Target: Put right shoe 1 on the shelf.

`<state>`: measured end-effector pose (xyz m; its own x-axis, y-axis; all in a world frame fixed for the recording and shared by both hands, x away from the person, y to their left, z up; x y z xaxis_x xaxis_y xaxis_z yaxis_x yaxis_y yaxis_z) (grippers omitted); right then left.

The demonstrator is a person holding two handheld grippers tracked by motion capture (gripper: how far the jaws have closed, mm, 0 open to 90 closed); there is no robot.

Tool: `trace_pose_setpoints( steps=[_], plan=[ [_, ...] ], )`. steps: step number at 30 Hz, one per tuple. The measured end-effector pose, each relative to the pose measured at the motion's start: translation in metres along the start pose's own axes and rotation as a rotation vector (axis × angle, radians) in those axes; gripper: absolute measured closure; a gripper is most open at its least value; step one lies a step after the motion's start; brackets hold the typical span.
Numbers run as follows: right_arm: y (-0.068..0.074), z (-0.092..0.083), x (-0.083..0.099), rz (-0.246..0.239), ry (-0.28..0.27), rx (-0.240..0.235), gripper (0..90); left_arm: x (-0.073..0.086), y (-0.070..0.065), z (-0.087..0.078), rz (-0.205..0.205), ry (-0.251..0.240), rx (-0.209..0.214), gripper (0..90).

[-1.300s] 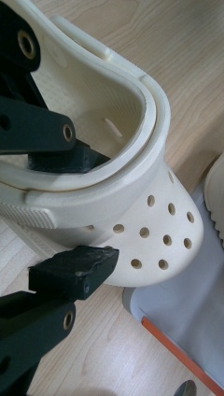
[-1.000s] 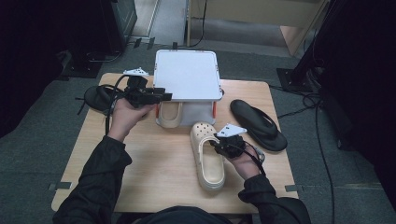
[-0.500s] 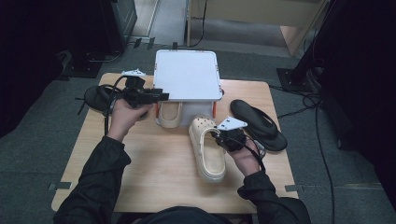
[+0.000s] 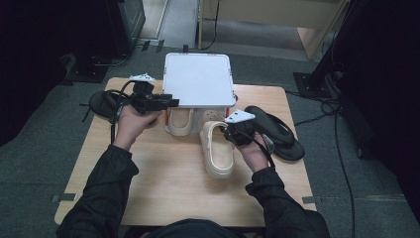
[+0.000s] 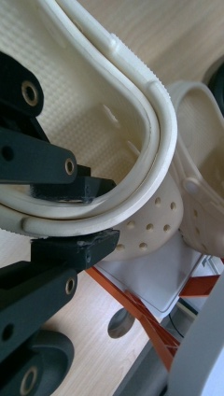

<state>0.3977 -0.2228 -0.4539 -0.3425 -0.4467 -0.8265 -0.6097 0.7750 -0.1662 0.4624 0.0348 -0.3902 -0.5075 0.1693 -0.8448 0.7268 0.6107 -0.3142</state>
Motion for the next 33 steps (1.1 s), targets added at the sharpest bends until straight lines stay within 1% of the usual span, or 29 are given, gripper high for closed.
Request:
trace_pose_setpoints(
  steps=[6, 10, 11, 12, 13, 18, 20, 23, 24, 28, 29, 33],
  plan=[
    [-0.004, 0.02, -0.001, 0.005, 0.005, 0.028, 74.1, 0.0, 0.0, 0.0, 0.006, 0.002, -0.002, 52.6],
    [-0.002, 0.029, 0.004, 0.006, 0.028, 0.023, 71.8, 0.0, 0.0, 0.0, 0.007, 0.002, -0.002, 52.6],
    [-0.002, 0.03, 0.005, 0.012, 0.025, 0.018, 71.3, 0.0, 0.0, 0.0, 0.005, 0.0, -0.002, 52.7],
    [-0.001, 0.031, 0.007, 0.007, 0.022, 0.024, 71.1, 0.0, 0.0, 0.0, 0.005, 0.001, -0.002, 52.7],
    [0.0, 0.031, 0.007, 0.002, 0.015, 0.033, 70.6, 0.0, 0.0, 0.0, 0.007, 0.001, -0.002, 52.7],
    [0.001, 0.03, 0.008, 0.04, 0.015, -0.005, 65.1, 0.001, -0.001, 0.0, 0.013, -0.003, -0.009, 53.0],
    [0.002, 0.028, 0.008, 0.039, 0.016, -0.011, 64.1, 0.001, -0.001, 0.0, 0.016, -0.001, -0.01, 53.1],
    [0.001, 0.024, 0.006, 0.065, 0.01, -0.027, 59.1, 0.001, -0.001, 0.0, 0.017, -0.001, -0.012, 53.3],
    [0.0, 0.022, 0.006, 0.075, 0.011, -0.03, 58.6, 0.001, -0.001, 0.0, 0.018, -0.001, -0.013, 53.3],
    [0.001, 0.012, 0.005, 0.081, 0.001, -0.047, 58.3, 0.001, -0.001, 0.0, 0.02, -0.002, -0.015, 53.7],
    [0.001, 0.009, 0.004, 0.081, -0.007, -0.049, 59.7, 0.001, -0.001, 0.0, 0.019, -0.001, -0.015, 53.8],
    [0.003, -0.002, 0.005, 0.093, -0.008, -0.075, 62.7, 0.001, -0.001, 0.0, 0.025, -0.002, -0.019, 54.2]
  ],
)
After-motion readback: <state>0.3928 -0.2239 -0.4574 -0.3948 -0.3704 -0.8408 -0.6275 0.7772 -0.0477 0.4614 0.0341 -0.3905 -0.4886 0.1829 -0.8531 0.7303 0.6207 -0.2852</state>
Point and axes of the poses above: each handheld gripper's, and its own axes: z roughly forward along the jaws, x roughly out of its underside, y roughly to its left, the point moved 5 cm from there along z, roughly forward along the jaws, and after that the axes turned 5 degrees about -y, right-handed, at the moved point
